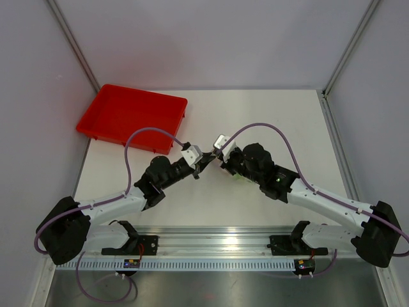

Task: Open the zip-top bag and remove the fake food
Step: Adjust the zipper food storage bag at the center of the board.

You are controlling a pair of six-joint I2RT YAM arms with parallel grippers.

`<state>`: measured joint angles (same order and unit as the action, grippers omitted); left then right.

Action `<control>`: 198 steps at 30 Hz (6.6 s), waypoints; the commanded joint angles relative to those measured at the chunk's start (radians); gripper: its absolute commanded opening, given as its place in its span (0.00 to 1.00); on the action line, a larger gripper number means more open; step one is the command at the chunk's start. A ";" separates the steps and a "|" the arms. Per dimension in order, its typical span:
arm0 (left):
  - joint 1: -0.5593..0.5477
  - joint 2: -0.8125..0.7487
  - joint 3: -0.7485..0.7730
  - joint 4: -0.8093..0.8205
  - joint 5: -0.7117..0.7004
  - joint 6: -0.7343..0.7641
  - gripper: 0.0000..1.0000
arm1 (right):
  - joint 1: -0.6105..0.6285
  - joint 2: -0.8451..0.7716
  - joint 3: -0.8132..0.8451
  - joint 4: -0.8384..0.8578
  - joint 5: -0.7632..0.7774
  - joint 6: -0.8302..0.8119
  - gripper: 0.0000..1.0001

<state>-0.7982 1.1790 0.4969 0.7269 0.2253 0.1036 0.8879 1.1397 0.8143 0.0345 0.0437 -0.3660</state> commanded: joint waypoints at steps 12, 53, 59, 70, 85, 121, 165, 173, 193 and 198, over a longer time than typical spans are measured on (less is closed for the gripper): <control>0.001 -0.015 -0.004 0.075 0.023 0.004 0.11 | -0.015 -0.087 -0.017 0.105 -0.008 0.047 0.00; 0.019 -0.058 -0.129 0.321 0.078 -0.001 0.28 | -0.024 -0.078 0.029 0.048 -0.136 0.229 0.00; 0.019 -0.059 -0.115 0.289 0.065 0.005 0.08 | -0.024 -0.084 0.036 0.031 -0.156 0.242 0.00; 0.019 -0.055 -0.093 0.241 0.091 0.018 0.00 | -0.024 -0.130 0.026 0.031 -0.166 0.295 0.00; 0.017 -0.001 -0.034 0.138 0.056 0.031 0.00 | -0.024 -0.247 -0.035 0.090 -0.087 0.322 0.00; 0.025 0.047 -0.008 0.089 -0.003 -0.001 0.00 | -0.060 -0.291 -0.055 0.071 -0.080 0.289 0.43; 0.044 0.062 0.002 0.076 0.006 -0.025 0.00 | -0.069 -0.357 -0.210 0.341 0.123 0.268 0.00; 0.045 0.068 0.012 0.057 0.006 -0.025 0.00 | -0.070 -0.452 -0.245 0.367 0.272 0.269 0.00; 0.045 0.110 0.083 -0.112 -0.067 -0.016 0.00 | -0.070 -0.233 0.104 0.084 0.301 0.142 0.00; 0.045 0.117 0.078 -0.133 -0.098 -0.024 0.00 | -0.070 -0.198 0.135 0.091 0.389 0.124 0.00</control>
<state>-0.7616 1.2850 0.5625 0.6422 0.1799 0.0738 0.8307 0.9455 0.8783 0.0608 0.3264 -0.1982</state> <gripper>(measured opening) 0.097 0.009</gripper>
